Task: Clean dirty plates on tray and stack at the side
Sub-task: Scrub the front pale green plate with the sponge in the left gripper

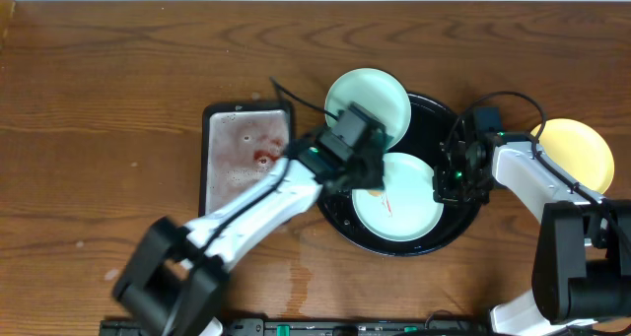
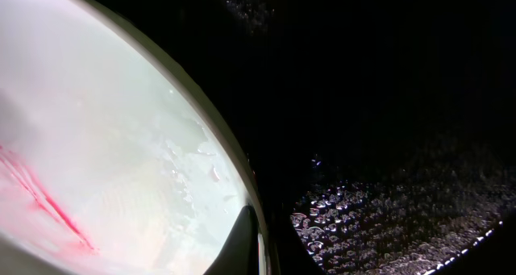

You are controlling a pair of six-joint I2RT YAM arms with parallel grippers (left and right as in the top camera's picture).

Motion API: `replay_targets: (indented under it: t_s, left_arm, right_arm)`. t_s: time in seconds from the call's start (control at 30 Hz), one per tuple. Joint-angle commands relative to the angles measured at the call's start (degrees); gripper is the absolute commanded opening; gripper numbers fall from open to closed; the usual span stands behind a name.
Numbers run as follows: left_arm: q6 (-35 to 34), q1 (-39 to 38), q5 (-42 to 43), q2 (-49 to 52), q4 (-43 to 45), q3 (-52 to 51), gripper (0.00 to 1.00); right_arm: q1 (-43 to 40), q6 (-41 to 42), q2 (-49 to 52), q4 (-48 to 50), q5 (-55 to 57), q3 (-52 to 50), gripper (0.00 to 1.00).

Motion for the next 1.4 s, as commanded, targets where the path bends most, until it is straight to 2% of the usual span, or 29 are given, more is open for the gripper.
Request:
replay_targets:
  t_s: [0.0,0.13,0.27,0.33,0.47,0.57,0.7,0.8,0.87,1.1,1.23,1.37]
  left_arm:
    - [-4.35,-3.45,0.61,5.27,3.93,0.72,0.07]
    - [-4.33,-6.58,0.55,12.41,10.12,0.72,0.07]
    - [-4.26,-6.51,0.42,16.98,9.73,0.74,0.07]
    - [-4.11,-5.84,-1.75,17.92,6.8,0.74,0.08]
    - [-4.13,-4.59,-14.38,17.59,-5.35,1.55,0.07]
    - [-4.13,-4.02,-20.26,17.59,-12.61,3.08,0.07]
    - [-4.74,-3.93,-24.44,17.59,-19.21,4.94,0.08]
    - [-7.04,-3.93,-24.57,17.59,-21.4,6.12,0.07]
    - [-8.5,-3.93,-22.88,17.59,-19.56,6.21,0.07]
    - [-8.13,-4.0,-6.71,17.86,-2.45,6.21,0.08]
    - [-8.15,-4.35,-1.88,18.32,5.18,6.21,0.08]
    - [-8.15,-6.4,-0.63,18.97,8.76,6.21,0.08]
  right_arm:
    - [0.13,0.02,2.73,0.85,2.69,-0.59,0.01]
    - [0.13,0.02,2.73,0.85,2.69,-0.59,0.01]
    - [0.15,0.02,2.73,0.61,2.67,-0.59,0.01]
    - [0.15,0.0,2.73,0.42,2.67,-0.59,0.01]
    - [0.35,0.0,2.73,0.35,2.69,-0.59,0.01]
    - [0.42,-0.02,2.73,0.37,2.69,-0.59,0.01]
    - [0.39,-0.02,2.73,0.37,2.71,-0.59,0.01]
    - [0.42,-0.02,2.73,0.35,2.91,-0.59,0.01]
    - [0.39,-0.02,2.73,0.35,2.93,-0.59,0.01]
    - [0.42,-0.02,2.73,0.46,2.93,-0.59,0.01]
    - [0.42,-0.04,2.73,0.55,2.93,-0.59,0.01]
    - [0.44,-0.46,2.73,0.7,2.93,-0.59,0.01]
